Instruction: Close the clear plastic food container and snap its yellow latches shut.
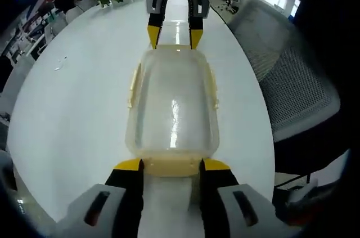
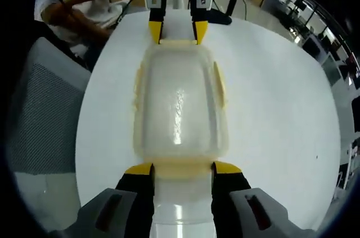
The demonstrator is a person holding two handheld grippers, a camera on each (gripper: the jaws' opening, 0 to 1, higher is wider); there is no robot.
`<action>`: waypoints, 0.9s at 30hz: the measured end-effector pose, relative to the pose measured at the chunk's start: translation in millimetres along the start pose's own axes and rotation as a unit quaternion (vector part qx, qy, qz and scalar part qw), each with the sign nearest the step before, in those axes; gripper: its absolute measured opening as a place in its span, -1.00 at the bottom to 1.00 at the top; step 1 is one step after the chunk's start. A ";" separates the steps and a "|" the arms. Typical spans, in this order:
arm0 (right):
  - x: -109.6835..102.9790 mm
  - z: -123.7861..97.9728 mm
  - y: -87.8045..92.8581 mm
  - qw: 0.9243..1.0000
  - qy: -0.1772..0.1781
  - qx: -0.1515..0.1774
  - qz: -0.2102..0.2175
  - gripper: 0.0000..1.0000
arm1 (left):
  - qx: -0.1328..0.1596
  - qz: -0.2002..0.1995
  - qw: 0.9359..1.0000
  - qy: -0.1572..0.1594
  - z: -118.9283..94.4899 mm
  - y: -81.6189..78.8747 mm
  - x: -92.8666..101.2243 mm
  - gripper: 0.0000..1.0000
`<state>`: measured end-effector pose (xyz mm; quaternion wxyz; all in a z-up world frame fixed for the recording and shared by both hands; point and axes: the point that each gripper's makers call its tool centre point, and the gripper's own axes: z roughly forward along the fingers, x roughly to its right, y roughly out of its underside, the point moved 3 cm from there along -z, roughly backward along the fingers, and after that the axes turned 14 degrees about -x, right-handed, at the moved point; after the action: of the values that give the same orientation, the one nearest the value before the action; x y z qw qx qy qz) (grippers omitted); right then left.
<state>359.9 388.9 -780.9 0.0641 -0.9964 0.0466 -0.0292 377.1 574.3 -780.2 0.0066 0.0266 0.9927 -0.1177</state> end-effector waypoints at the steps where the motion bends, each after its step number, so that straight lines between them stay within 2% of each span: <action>1: 0.1 -0.9 -0.1 1.000 0.000 0.001 0.000 -0.23 | 0.000 0.000 1.000 -0.001 -0.9 -0.4 -0.1 -0.26; 13: 1.8 -15.5 3.3 1.000 -0.009 0.015 -0.004 -0.23 | -0.006 -0.001 1.000 -0.005 -14.0 -9.7 1.6 -0.26; 27: 14.9 -37.5 5.3 1.000 0.000 0.017 -0.007 -0.23 | -0.010 -0.001 1.000 -0.017 -31.9 -19.5 -11.5 -0.26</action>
<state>371.8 377.5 -743.7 0.0809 -0.9955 0.0395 -0.0309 387.3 562.2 -744.4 0.0233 0.0232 0.9936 -0.1081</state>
